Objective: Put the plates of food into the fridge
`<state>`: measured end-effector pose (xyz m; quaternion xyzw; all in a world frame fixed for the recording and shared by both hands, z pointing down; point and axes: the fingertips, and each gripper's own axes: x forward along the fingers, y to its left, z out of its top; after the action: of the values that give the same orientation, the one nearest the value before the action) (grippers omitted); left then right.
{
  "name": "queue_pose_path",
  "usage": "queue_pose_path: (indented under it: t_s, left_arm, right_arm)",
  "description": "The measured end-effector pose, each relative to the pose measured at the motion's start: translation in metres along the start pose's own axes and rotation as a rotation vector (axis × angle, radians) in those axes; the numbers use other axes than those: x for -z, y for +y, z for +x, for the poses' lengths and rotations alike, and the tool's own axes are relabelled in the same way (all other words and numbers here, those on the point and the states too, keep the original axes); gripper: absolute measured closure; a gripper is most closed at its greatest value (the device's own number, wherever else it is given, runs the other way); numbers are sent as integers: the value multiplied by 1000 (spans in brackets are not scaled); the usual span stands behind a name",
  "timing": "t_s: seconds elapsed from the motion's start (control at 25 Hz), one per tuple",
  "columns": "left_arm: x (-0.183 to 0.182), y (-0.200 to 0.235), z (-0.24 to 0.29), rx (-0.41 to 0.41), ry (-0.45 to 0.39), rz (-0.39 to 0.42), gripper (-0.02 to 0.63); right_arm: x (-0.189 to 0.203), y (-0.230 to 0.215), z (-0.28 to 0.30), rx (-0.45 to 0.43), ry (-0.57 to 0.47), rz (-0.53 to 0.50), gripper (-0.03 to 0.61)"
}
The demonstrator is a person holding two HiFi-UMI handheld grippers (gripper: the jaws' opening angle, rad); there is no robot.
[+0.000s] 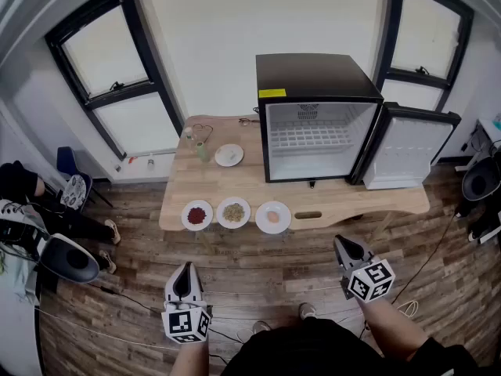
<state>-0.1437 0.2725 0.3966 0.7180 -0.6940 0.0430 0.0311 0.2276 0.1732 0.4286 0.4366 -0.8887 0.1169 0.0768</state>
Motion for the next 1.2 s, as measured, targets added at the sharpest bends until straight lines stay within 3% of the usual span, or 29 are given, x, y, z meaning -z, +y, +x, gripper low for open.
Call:
queue_pose_path:
  t_s: [0.24, 0.76, 1.2]
  left_arm:
    - [-7, 17, -2, 12, -29, -3, 609]
    - [1, 67, -17, 61, -36, 14, 609]
    - [-1, 65, 23, 78, -54, 14, 609]
  right_arm:
    - [-1, 18, 12, 18, -10, -8, 558]
    - [4, 79, 33, 62, -60, 75, 558]
    - [36, 56, 70, 88, -12, 100, 557]
